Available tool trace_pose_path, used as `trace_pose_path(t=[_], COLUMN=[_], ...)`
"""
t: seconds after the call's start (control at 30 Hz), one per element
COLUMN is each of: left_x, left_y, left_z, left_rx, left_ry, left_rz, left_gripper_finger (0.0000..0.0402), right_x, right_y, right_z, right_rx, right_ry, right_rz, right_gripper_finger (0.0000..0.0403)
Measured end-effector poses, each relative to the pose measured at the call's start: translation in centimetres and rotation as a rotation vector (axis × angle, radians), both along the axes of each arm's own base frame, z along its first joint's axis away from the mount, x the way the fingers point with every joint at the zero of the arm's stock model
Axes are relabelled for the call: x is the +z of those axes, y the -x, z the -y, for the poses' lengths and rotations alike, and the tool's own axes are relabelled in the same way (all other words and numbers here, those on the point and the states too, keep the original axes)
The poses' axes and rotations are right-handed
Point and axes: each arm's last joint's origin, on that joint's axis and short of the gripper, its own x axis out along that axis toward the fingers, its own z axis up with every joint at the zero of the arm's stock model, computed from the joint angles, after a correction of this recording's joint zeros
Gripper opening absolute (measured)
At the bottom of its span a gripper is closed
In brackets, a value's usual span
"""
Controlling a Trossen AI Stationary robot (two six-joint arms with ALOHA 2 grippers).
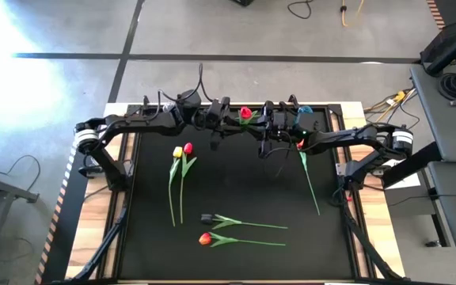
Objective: Sort flowers into vase by color
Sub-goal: Put the right red tulip into the transparent flower vase
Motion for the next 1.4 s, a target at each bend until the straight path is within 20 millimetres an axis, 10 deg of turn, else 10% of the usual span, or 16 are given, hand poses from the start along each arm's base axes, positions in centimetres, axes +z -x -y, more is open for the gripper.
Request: trace_pose_path(t=[0.3,0.8,1.4], left_x=[0.1,1.4,0.1], left_y=[0.2,4.1,19.9], left_z=[-0.7,-3.5,-3.4], left_rx=[0.023,0.216,0.901], left_ry=[-0.013,-0.105,-0.095], left_rz=[0.006,-0.099,0.015], left_gripper_finger=[0.0007,0.0001,0.0000], right_x=[0.0,1.7,1.6], right_y=[0.0,1.3,1.8], right_z=[0.3,-0.1,-0.1], right_rx=[-0.083,-0.113,-0.222], right_ry=[-0.040,0.026,0.030], right_rz=[0.007,-0.018,-0.129], right_gripper_finger=[0.0030,0.0189,0.0026])
